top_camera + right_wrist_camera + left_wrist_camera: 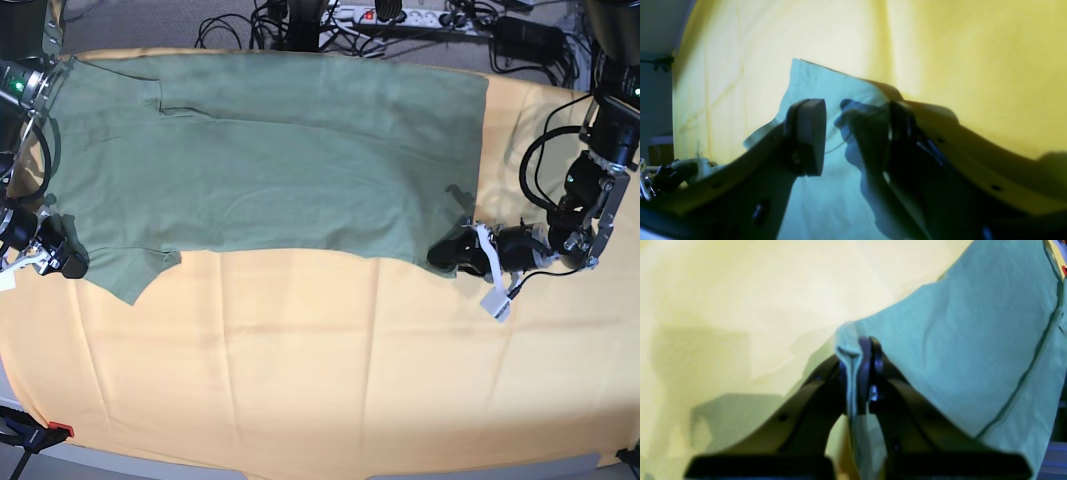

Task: Fold the T-shirt properly
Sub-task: 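Grasp the hem corners with both grippers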

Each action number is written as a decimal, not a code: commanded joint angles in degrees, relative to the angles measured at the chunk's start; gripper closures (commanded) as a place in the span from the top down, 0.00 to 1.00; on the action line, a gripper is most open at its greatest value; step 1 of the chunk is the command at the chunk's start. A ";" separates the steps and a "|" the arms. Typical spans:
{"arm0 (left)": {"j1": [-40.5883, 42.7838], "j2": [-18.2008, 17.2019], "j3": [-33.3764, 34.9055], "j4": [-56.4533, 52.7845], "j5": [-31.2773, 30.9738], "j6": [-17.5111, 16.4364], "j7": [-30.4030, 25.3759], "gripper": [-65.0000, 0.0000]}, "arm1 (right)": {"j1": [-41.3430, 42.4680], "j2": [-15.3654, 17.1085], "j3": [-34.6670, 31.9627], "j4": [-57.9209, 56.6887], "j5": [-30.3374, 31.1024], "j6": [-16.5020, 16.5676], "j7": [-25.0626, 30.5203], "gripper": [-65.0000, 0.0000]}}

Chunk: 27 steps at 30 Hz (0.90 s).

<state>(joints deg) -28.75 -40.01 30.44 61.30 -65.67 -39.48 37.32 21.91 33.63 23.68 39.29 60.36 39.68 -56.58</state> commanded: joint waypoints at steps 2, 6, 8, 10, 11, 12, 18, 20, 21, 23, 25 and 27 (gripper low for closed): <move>-1.62 -0.79 -0.46 0.61 -2.36 -0.52 -1.31 0.00 | 1.25 1.66 0.20 0.70 -1.42 0.32 2.73 0.22; -1.62 -0.79 -0.46 0.61 -2.32 -0.52 -1.38 0.00 | 1.40 1.64 0.20 0.70 -4.83 0.32 6.88 0.00; -1.62 -0.81 -0.46 0.61 -2.29 -0.52 -1.92 0.00 | 1.86 1.62 0.20 0.72 -5.29 0.32 8.00 0.00; -1.64 -0.81 -0.46 0.61 -1.49 -0.52 -3.21 0.00 | 2.71 1.57 0.20 0.72 -5.33 0.32 8.17 0.00; -1.64 -0.81 -0.46 0.61 -0.57 -0.52 -4.39 0.00 | 3.30 1.53 0.20 0.72 -5.33 0.32 8.22 0.00; -1.66 -0.79 -0.46 0.61 0.44 -0.52 -5.68 0.00 | 3.82 1.46 0.20 0.72 -5.38 0.32 8.24 0.00; -1.95 -0.26 -0.46 0.59 9.97 -0.52 -15.26 0.00 | 6.43 0.11 0.20 0.72 -12.83 0.32 14.14 0.00; -2.10 0.24 -0.46 0.57 13.68 -0.52 -18.12 0.00 | 6.86 -0.63 0.17 0.72 -15.58 0.32 16.41 0.00; -2.34 0.66 -0.46 0.55 15.65 -0.52 -19.50 0.00 | 6.86 -0.96 0.17 0.72 -16.70 0.32 17.46 0.00; -3.08 1.62 -0.46 0.55 20.04 1.03 -21.68 0.00 | 6.86 -1.46 0.20 0.72 -19.02 0.32 19.54 0.00; -4.33 2.64 -0.46 0.55 24.04 3.19 -23.26 0.00 | 6.99 -1.64 0.20 0.72 -20.33 0.28 21.33 0.00; -5.77 3.54 -0.46 0.50 26.84 5.07 -23.63 0.00 | 7.63 -1.62 0.17 0.72 -20.39 0.11 21.49 0.00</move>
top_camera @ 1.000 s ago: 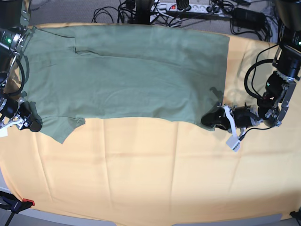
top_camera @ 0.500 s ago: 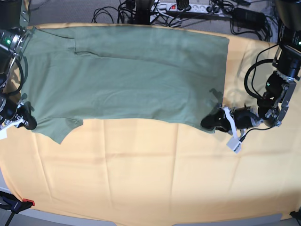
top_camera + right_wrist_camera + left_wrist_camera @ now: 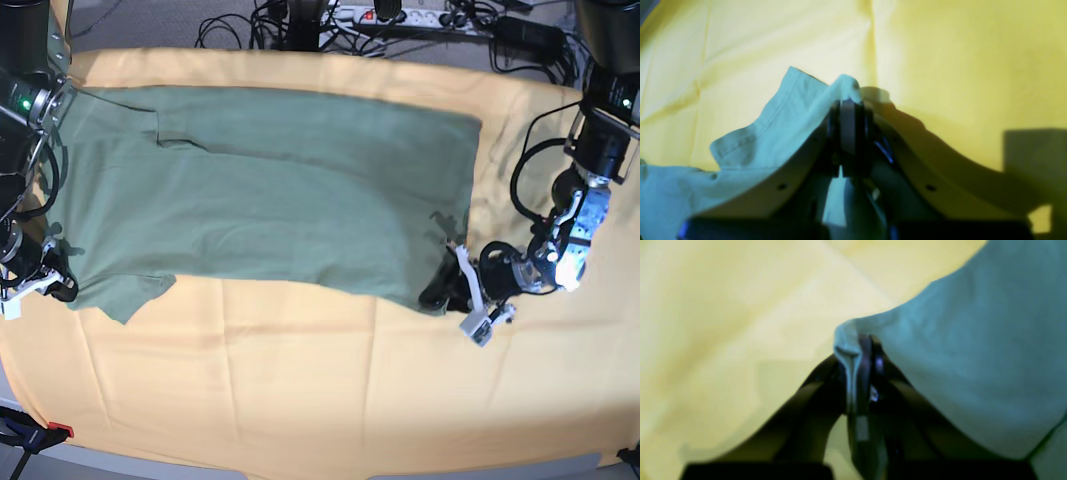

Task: Fold the T-shirt properly
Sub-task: 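Grasp the hem corners with both grippers, then lift the hem with both grippers and fold it toward the collar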

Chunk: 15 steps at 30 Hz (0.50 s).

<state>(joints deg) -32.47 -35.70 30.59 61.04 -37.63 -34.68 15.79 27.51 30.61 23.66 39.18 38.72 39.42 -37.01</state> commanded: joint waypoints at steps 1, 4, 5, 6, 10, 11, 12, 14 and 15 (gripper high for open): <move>-2.89 -0.48 -0.61 0.76 -0.11 1.03 -2.10 0.00 | 2.71 1.40 0.20 0.83 1.03 0.35 1.90 0.00; -5.11 -0.37 -0.61 0.70 1.22 1.79 -2.10 0.00 | 4.63 1.49 0.13 0.83 -1.75 -1.18 2.38 0.00; -5.77 -0.50 -0.61 0.61 1.27 1.92 -2.08 0.00 | 5.11 1.53 -0.22 0.83 -2.60 -2.01 2.95 0.00; -6.38 -0.57 -0.61 0.52 1.27 2.23 -2.08 0.00 | 5.81 1.53 -0.87 0.83 -3.58 -2.29 3.50 0.00; -6.58 -0.57 -0.61 0.44 1.16 2.71 -0.94 0.00 | 7.65 1.51 -6.23 0.83 -6.69 -2.82 4.02 0.00; -6.38 -0.50 -0.61 0.44 1.14 2.08 -0.70 0.00 | 7.80 1.55 -7.69 0.83 -7.50 -2.78 4.02 0.00; -6.10 -0.50 -0.61 0.44 0.94 0.66 -0.72 0.00 | 7.98 1.64 -8.98 0.83 -7.67 -2.80 4.02 0.00; -5.55 -0.52 -0.61 0.44 0.15 -2.69 -0.33 0.00 | 8.04 1.81 -10.64 0.83 -7.69 -2.64 3.54 0.00; -5.29 -0.55 -0.61 0.44 -0.72 -4.31 0.42 0.00 | 8.04 1.86 -10.95 0.83 -7.69 -1.97 2.80 0.00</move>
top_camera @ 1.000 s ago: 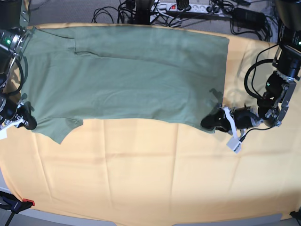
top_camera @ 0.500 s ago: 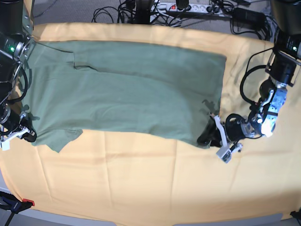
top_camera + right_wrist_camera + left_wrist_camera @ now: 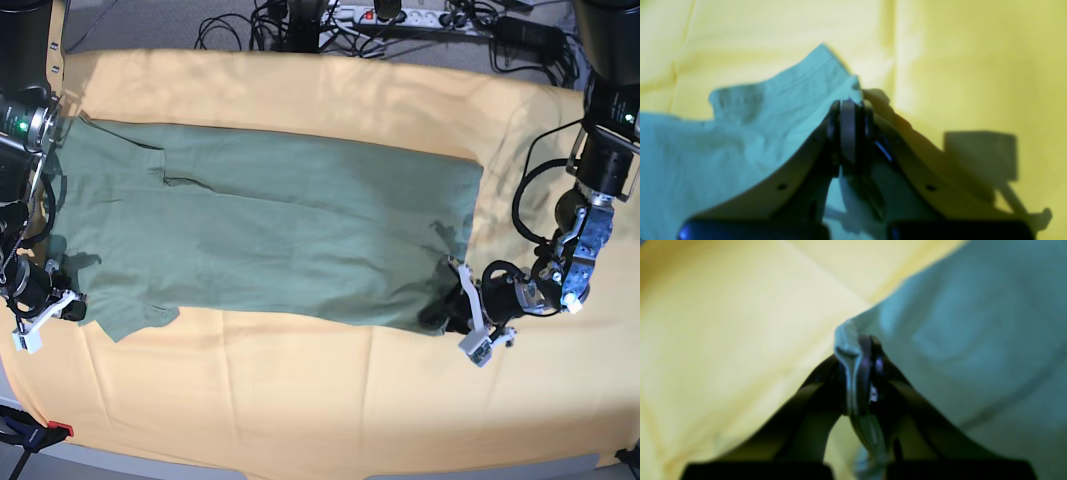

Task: Fold the T-shirt properly
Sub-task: 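Lift the hem with both grippers and fold it toward the collar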

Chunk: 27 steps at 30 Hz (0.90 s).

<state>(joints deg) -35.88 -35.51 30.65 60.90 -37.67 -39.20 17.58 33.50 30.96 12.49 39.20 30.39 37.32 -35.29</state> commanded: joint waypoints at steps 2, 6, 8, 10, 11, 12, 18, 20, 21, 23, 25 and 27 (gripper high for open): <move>-1.64 -0.76 -0.68 0.57 -3.43 -0.80 0.72 0.00 | 2.05 1.46 0.20 0.81 0.87 2.36 -0.83 0.00; -1.60 -1.36 -0.68 0.59 -8.94 -0.80 3.56 0.00 | 1.73 2.23 0.20 0.81 3.91 2.68 -5.70 0.00; -1.57 -1.66 -0.68 0.59 -10.03 -0.80 4.20 0.00 | 1.29 3.13 0.20 0.81 7.54 2.68 -9.20 0.00; -1.57 -1.75 -0.68 0.59 -12.04 -0.80 6.67 0.00 | 1.27 3.87 0.20 0.81 10.19 2.68 -12.24 0.00; -1.57 -1.75 -0.68 0.59 -13.97 -0.80 8.37 0.00 | 1.27 4.20 0.20 0.81 10.93 2.68 -12.94 0.00; -1.57 -1.77 -0.68 0.59 -15.89 -0.80 10.03 0.00 | 1.29 4.59 0.20 0.81 12.02 2.68 -13.49 0.00; -1.57 -1.81 -0.68 0.59 -20.50 -0.80 15.98 0.00 | 1.27 6.78 0.20 0.81 17.16 2.68 -18.75 0.00; -1.57 -1.84 -0.68 0.59 -20.50 -0.80 16.76 0.00 | 1.27 7.21 0.20 0.81 18.73 2.68 -20.44 0.00; -1.60 -1.81 -0.68 0.61 -20.94 -0.80 17.86 0.00 | 1.27 7.43 0.20 0.81 19.23 2.68 -21.00 0.00; -1.60 -1.81 -0.68 0.74 -23.67 -0.80 21.70 0.00 | 1.11 7.87 0.20 0.81 19.28 2.68 -21.62 0.00; -1.60 -1.81 -0.68 0.74 -26.51 -0.80 26.18 0.00 | 0.55 8.39 0.20 0.81 19.32 2.68 -21.59 0.00; -1.62 -1.84 -0.68 0.74 -28.13 -0.80 29.49 0.00 | -0.63 8.98 0.20 0.83 19.58 2.68 -21.59 0.00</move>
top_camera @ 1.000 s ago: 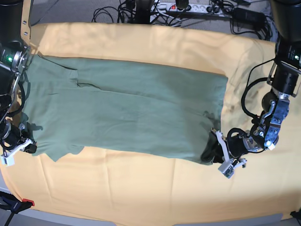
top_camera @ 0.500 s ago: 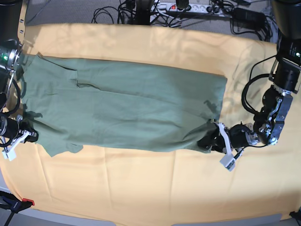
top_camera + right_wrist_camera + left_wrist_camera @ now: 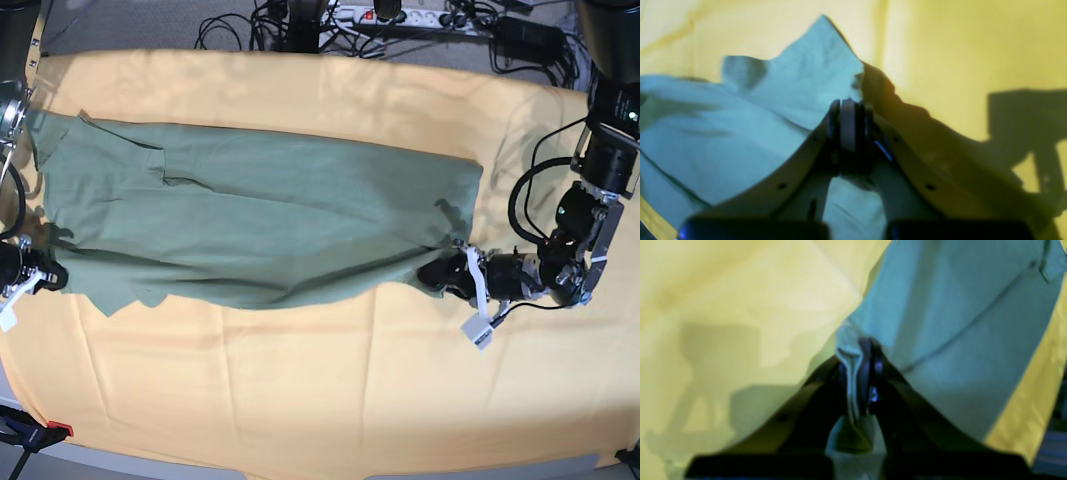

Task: Fold the T-shirt properly
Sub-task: 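Lift the hem with both grippers and fold it toward the collar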

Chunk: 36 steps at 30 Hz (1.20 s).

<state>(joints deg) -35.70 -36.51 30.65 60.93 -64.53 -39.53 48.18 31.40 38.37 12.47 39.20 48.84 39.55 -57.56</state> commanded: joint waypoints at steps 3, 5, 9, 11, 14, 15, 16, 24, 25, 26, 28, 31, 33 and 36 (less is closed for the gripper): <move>-1.79 -0.83 -0.68 0.72 -2.49 -0.47 2.08 0.00 | -0.70 1.97 0.22 0.98 1.25 0.45 0.28 0.00; -1.79 -0.96 -0.68 0.72 -2.69 -0.47 2.82 0.00 | -2.12 1.99 0.22 1.73 2.01 0.45 0.20 0.00; -1.81 -0.98 -0.68 0.90 -6.23 -0.47 7.43 0.00 | -4.22 2.10 0.22 3.65 1.97 0.45 0.28 0.00; -2.03 -0.96 -0.68 1.01 -9.99 -0.47 11.87 0.00 | -4.20 2.36 0.22 3.98 1.99 0.45 0.31 0.00; -3.37 -1.33 -0.68 1.09 -14.05 -0.47 17.31 0.00 | -3.19 2.80 0.22 4.61 1.97 0.45 1.25 0.00; -4.17 -1.62 -0.68 1.11 -14.75 -0.47 17.51 0.00 | -2.91 2.97 0.22 4.76 2.03 0.45 1.40 0.00; -5.05 -2.03 -0.72 1.09 -15.54 -0.47 17.44 0.00 | -2.45 2.97 0.22 4.96 2.23 0.45 1.38 0.00; -12.90 -3.65 -0.76 1.11 -17.75 -0.47 18.60 0.00 | -0.96 2.89 0.22 5.01 6.25 0.45 0.68 0.00; -12.87 -3.63 -0.76 1.11 -19.12 -0.47 19.45 0.00 | -1.07 2.89 0.22 5.01 7.02 0.45 -0.24 0.00; -12.50 -3.61 -0.76 1.11 -20.47 -0.47 20.52 0.00 | -1.09 2.89 0.22 5.01 7.37 0.45 -1.27 0.00; -11.17 -3.48 -0.76 1.09 -20.47 -0.47 23.15 0.00 | -1.11 2.93 0.22 5.01 7.34 0.45 -3.26 0.00; -8.81 -3.61 -0.76 1.62 -20.47 -0.47 24.37 0.00 | -1.29 3.02 0.22 5.01 7.32 0.45 -4.28 0.00; -8.20 -3.67 -0.76 1.77 -20.47 -0.47 25.29 0.00 | -1.38 3.21 0.22 5.01 7.37 0.45 -5.03 0.00; -7.43 -3.65 -0.76 1.86 -20.47 -0.47 26.27 0.00 | -1.38 3.80 0.20 5.01 9.55 0.45 -7.65 0.00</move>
<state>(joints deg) -41.58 -39.38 30.52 62.00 -83.70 -39.53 74.26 28.40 40.34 12.45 43.18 57.23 39.68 -65.93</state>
